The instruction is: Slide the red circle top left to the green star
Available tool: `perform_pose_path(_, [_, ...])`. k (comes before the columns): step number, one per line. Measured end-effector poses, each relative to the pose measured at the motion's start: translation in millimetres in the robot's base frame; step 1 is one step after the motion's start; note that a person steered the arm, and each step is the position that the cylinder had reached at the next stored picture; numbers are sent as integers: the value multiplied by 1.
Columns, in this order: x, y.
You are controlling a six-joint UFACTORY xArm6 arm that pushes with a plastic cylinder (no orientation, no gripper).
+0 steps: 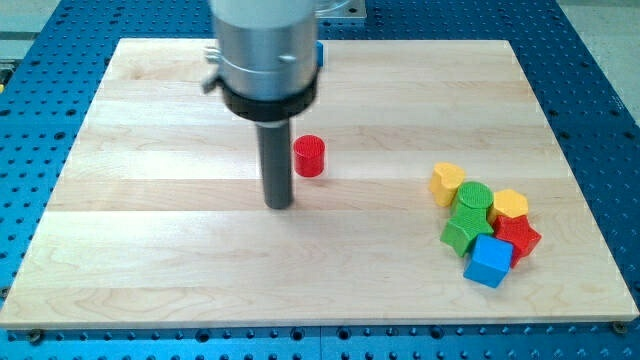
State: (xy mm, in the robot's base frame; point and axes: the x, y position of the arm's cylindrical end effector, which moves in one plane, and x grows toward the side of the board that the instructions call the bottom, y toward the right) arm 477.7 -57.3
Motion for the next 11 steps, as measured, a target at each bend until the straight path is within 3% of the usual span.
perform_pose_path(1, [-12, 21])
perform_pose_path(2, [11, 57])
perform_pose_path(3, [-10, 5])
perform_pose_path(4, [-65, 2])
perform_pose_path(5, [-49, 38])
perform_pose_path(6, [43, 85])
perform_pose_path(7, [77, 129])
perform_pose_path(9, [76, 161])
perform_pose_path(10, [76, 131])
perform_pose_path(11, [47, 81])
